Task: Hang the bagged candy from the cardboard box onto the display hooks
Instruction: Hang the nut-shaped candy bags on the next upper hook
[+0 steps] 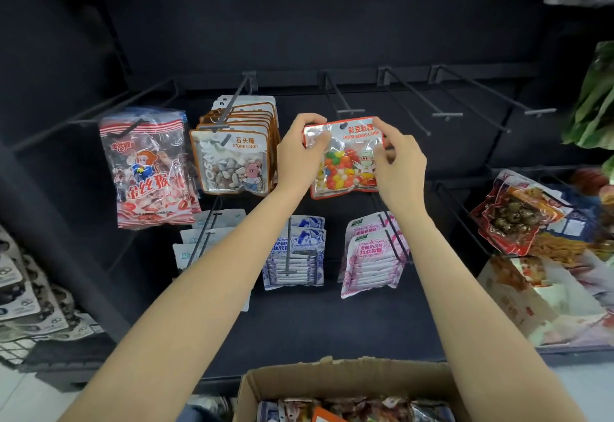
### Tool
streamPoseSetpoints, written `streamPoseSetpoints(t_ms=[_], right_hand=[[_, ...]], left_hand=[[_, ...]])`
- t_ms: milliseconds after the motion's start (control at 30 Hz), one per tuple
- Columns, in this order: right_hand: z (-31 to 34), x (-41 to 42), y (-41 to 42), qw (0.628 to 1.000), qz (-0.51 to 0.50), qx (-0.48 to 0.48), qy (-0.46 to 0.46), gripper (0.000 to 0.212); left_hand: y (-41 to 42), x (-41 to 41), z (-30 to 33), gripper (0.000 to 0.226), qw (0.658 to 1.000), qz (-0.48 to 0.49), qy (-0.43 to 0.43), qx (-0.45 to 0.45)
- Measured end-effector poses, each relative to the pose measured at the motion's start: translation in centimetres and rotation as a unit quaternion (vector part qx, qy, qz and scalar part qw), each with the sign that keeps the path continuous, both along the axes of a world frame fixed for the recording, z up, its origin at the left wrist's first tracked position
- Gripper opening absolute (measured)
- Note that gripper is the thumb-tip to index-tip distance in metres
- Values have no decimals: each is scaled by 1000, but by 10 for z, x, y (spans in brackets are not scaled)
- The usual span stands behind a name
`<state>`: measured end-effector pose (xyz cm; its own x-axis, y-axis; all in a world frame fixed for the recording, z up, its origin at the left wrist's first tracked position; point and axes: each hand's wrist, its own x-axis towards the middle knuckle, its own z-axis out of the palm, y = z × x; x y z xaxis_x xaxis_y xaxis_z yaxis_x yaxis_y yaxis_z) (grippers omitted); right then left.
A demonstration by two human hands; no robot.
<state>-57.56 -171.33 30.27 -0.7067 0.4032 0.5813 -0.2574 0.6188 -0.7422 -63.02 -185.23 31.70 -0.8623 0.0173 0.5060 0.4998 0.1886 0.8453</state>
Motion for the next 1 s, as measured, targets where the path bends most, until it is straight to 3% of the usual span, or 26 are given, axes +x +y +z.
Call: streamPoseSetpoints(t_ms=[100,200,300,367,433,533,700,767,900,1000], right_hand=[[-10,-1,-2,996,50,68,1,49],[-18,-21,-2,985,34,168,-18,62],[-18,-54,-2,963,-20,264,-49,64],[-16,-76,-2,944,-32,307,-121,71],[-14,-93,0,927,-32,324,-189,79],[-17,-92,3,911,-50,346,-221,80],[-76,-24,7,963,0,261,-64,51],[-111,17,5,967,9,248,-52,40],[-178,93,-6,963,43,205,-169,24],[-225,129,-13,907,117,173,-367,23]], left_hand=[[4,-11,-4,21,998,40,38,-30],[5,-24,-10,33,977,88,134,-141],[3,-47,-23,59,896,126,245,-350],[3,-63,-30,70,843,137,235,-464],[6,-77,-28,79,817,149,190,-523],[15,-76,-22,78,836,137,148,-509],[6,-8,-60,55,921,48,97,-375],[-8,26,-90,40,946,18,60,-317],[-33,85,-153,28,968,-15,4,-250],[-55,118,-211,24,956,-33,-52,-285]])
